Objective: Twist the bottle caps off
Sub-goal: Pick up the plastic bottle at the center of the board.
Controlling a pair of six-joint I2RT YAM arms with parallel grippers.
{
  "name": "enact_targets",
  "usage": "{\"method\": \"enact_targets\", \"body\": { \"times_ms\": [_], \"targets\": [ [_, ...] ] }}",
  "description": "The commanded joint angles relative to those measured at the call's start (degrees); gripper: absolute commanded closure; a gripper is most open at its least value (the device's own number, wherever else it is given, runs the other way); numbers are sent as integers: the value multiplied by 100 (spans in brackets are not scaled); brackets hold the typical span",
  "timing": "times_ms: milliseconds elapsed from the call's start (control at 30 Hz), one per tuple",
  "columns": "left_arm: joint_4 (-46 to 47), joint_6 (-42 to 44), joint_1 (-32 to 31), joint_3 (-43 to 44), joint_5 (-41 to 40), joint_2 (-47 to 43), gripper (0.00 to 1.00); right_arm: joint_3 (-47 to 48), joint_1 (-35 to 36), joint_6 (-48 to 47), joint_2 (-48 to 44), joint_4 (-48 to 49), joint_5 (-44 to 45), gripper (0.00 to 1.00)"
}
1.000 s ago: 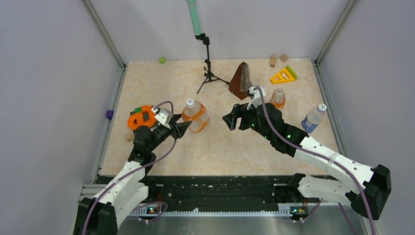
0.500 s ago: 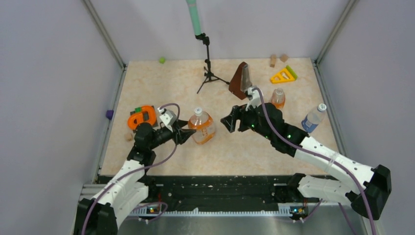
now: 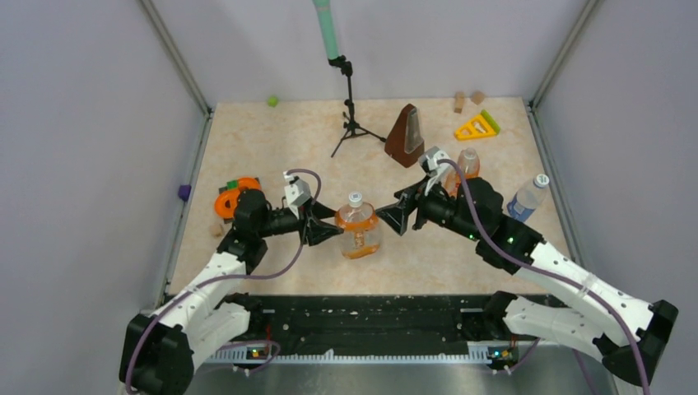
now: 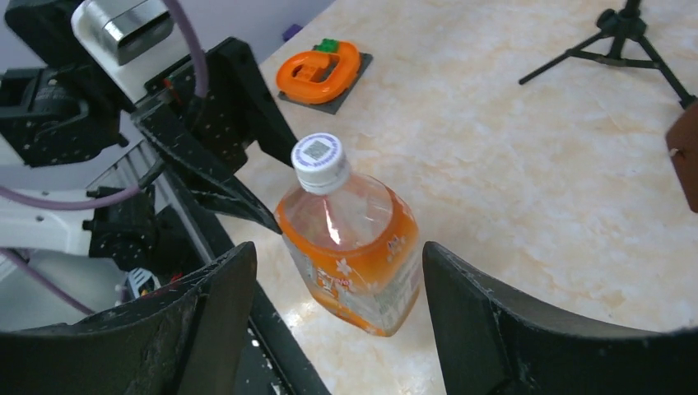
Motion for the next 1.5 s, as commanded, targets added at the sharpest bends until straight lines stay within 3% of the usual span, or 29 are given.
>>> {"method": "enact_targets", "body": {
  "times_ms": [0, 200, 600, 900, 1267, 1300, 1400, 1467],
  "targets": [
    [-690, 338, -249, 559, 578, 218, 87, 142, 72, -541, 94, 165, -815, 27],
    [-938, 375, -390, 757, 866, 415, 87, 293, 73, -951, 503, 50, -1032, 27],
    [-1274, 541, -701, 998, 1013, 576, 87, 220, 76, -874, 811, 513, -1366, 31],
    [-1138, 541, -781, 962, 1106, 493, 87, 242, 73, -876, 1089, 550, -1791, 46],
    [-1110, 487, -791, 939, 847, 350, 86, 131, 71, -793, 1088, 577, -1951, 85],
    [-1091, 461, -785, 939, 799, 342, 84, 123, 71, -763, 1093, 592, -1965, 86],
    [-1049, 372, -789, 931, 637, 341, 66, 85, 72, -626, 1093, 686, -1937, 93],
    [-926, 265, -786, 879, 543, 336, 47, 42, 72, -480, 1079, 807, -1880, 95]
  ]
}}
